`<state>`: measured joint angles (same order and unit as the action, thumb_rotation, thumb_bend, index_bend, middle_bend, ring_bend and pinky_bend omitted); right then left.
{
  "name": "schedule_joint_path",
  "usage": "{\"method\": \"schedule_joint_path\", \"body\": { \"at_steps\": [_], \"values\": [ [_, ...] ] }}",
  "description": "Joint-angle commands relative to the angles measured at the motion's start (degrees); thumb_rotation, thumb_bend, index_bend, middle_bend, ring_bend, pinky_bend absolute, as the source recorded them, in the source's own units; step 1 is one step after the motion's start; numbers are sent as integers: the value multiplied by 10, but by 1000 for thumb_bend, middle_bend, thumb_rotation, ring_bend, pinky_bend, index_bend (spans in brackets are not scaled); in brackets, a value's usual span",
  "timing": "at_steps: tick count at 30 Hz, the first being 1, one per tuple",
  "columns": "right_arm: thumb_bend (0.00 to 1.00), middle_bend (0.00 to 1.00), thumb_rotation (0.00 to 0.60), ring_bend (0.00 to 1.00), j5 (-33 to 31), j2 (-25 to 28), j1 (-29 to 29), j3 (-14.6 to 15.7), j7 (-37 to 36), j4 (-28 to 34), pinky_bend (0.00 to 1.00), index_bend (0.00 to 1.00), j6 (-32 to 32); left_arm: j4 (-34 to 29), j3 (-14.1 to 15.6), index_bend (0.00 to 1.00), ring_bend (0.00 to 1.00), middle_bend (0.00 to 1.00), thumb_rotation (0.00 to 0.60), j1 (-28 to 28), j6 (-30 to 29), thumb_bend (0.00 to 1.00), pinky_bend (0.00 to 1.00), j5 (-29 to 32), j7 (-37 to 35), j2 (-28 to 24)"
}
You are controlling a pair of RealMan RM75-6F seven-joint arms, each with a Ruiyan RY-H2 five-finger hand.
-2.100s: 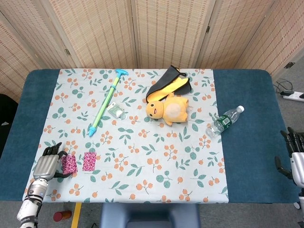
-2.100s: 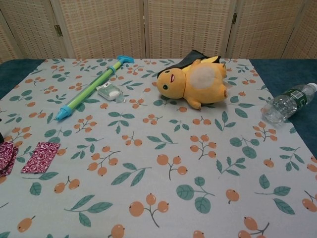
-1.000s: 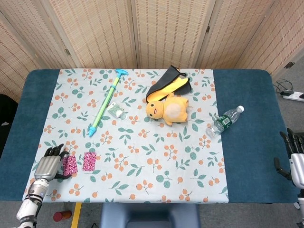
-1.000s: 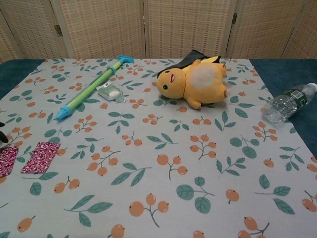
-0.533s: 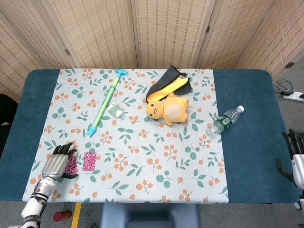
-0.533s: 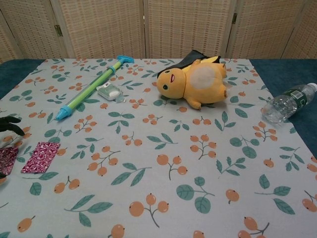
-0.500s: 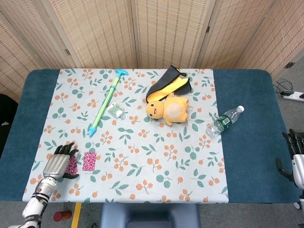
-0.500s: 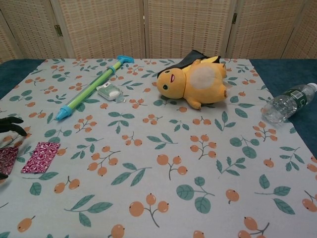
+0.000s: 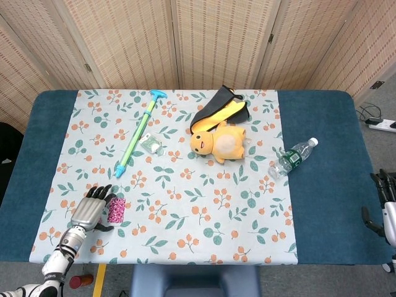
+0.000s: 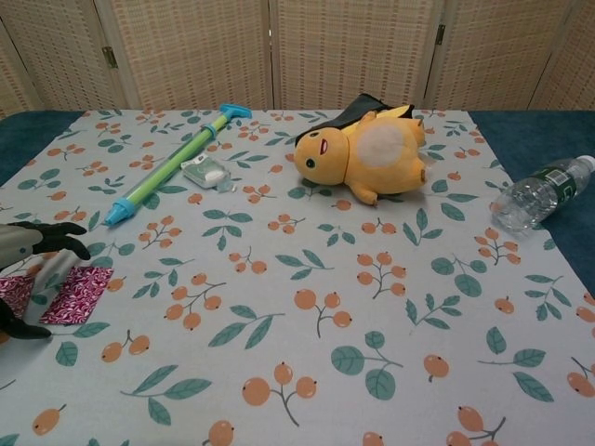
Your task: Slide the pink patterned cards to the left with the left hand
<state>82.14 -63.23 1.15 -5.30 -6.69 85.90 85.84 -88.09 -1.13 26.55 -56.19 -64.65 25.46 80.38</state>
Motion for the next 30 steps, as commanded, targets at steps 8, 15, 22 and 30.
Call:
{"method": "schedule_joint_path", "body": {
  "at_steps": [8, 15, 22, 30],
  "values": [
    [477, 0, 600, 0, -3, -1, -1, 0, -1, -3, 0, 0, -1, 11, -2, 230, 0, 0, 538, 14, 11, 171, 0, 14, 9, 9],
    [477, 0, 600, 0, -5, -1, 0, -1, 1, -2, 0, 0, -5, 17, -5, 263, 0, 0, 546, 22, 14, 172, 0, 19, 10, 11],
    [476, 0, 600, 0, -6, -2, 0, -1, 2, -2, 0, 0, -6, 23, -3, 284, 0, 0, 556, 27, 17, 172, 0, 25, 11, 13],
    [477, 0, 600, 0, -5, -1, 0, -2, 2, -1, 0, 0, -5, 21, 0, 323, 0, 0, 590, 22, 3, 172, 0, 16, 1, 14]
  ]
}}
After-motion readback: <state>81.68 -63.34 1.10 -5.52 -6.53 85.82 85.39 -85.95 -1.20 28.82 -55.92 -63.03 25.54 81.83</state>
